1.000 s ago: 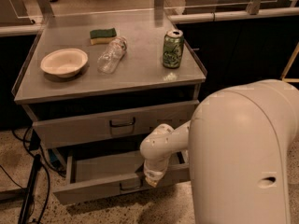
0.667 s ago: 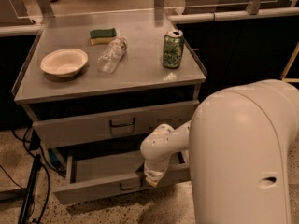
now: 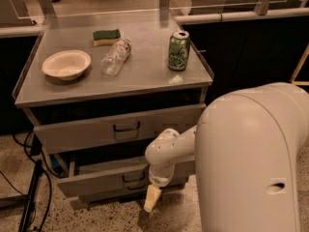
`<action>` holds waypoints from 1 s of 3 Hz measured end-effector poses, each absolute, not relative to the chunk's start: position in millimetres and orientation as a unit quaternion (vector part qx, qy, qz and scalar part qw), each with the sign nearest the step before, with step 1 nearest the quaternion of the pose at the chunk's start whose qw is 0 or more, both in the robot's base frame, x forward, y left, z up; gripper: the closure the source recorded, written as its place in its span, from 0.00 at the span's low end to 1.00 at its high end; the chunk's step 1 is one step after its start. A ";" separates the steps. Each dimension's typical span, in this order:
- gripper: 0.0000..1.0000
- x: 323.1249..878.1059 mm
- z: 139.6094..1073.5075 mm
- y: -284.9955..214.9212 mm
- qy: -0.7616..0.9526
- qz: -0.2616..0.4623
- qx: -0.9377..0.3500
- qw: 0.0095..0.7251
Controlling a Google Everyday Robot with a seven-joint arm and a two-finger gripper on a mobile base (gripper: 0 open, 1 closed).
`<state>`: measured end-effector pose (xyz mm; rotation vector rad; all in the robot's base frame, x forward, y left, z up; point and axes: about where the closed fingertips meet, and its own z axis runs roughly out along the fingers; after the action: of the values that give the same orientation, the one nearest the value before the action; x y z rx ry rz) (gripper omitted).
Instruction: Close middle drawer
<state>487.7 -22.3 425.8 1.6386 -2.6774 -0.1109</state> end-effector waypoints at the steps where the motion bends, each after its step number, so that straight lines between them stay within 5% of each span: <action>1: 0.00 487.6 425.7 -22.3 -0.852 -0.035 0.522 0.000; 3: 0.42 487.6 425.7 -22.3 -0.852 -0.035 0.522 0.000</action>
Offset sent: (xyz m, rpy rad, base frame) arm 0.0000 0.0000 0.0000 0.0000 0.0000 0.0000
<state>487.6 -22.3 425.7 1.6386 -2.6772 -0.1109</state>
